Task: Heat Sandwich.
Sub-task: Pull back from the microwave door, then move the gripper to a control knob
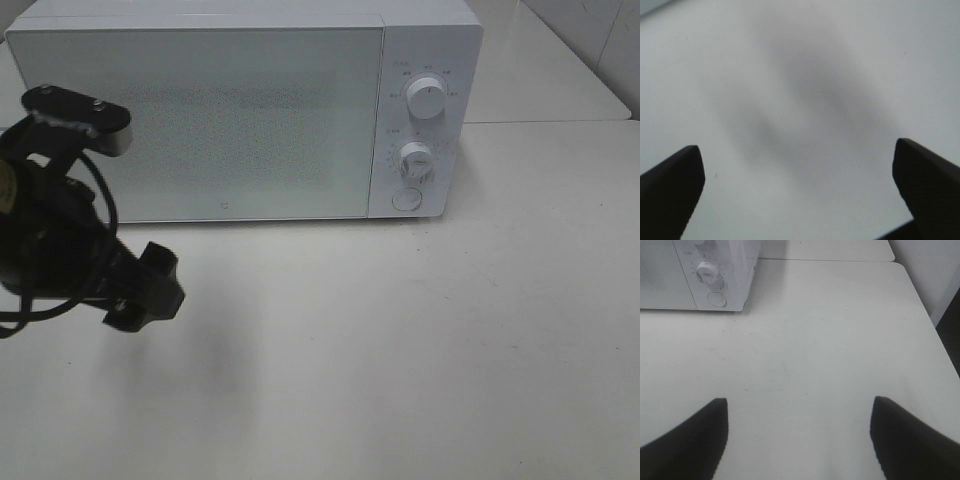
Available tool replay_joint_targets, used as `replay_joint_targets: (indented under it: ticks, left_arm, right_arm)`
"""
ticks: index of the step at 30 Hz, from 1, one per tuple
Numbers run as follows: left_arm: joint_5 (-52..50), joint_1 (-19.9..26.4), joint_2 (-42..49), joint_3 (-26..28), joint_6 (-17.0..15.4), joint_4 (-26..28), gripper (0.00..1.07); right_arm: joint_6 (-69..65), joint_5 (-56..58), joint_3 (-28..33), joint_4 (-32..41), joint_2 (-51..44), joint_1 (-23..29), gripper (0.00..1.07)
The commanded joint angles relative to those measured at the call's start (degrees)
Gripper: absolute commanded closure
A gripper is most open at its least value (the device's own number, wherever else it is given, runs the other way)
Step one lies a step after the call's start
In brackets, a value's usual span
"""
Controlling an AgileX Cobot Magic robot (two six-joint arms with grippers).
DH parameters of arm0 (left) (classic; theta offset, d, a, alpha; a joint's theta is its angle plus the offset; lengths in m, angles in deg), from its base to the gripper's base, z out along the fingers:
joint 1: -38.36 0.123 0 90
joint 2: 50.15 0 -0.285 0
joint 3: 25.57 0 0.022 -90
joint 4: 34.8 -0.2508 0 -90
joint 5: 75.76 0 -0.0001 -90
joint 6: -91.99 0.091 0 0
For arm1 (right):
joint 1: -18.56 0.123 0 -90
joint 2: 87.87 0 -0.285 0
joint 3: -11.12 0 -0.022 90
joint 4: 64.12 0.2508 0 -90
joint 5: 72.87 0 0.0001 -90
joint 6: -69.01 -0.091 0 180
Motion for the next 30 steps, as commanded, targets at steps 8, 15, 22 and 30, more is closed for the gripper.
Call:
replay_joint_targets:
  ticks: [8,15,22,30]
  left_arm:
    - [15.3,8.4,8.7,2.0,-0.2,5.5,0.09]
    - [20.7,20.5,11.9,2.4,7.4,10.3,0.09]
    - [28.6,35.6,14.5,2.5,12.1,12.7,0.09]
    - [33.2,40.1,20.1,0.6,12.5,12.0,0.09]
  right_arm:
    - [-0.3,-0.3,0.1,-0.1,-1.6,-0.3,0.32]
    - [-0.3,-0.3,0.1,-0.1,-1.6,-0.3,0.32]
    - [-0.3,-0.3,0.1,-0.1,-1.6,-0.3,0.32]
    - [-0.3,-0.3,0.1,-0.1,-1.6,-0.3,0.32]
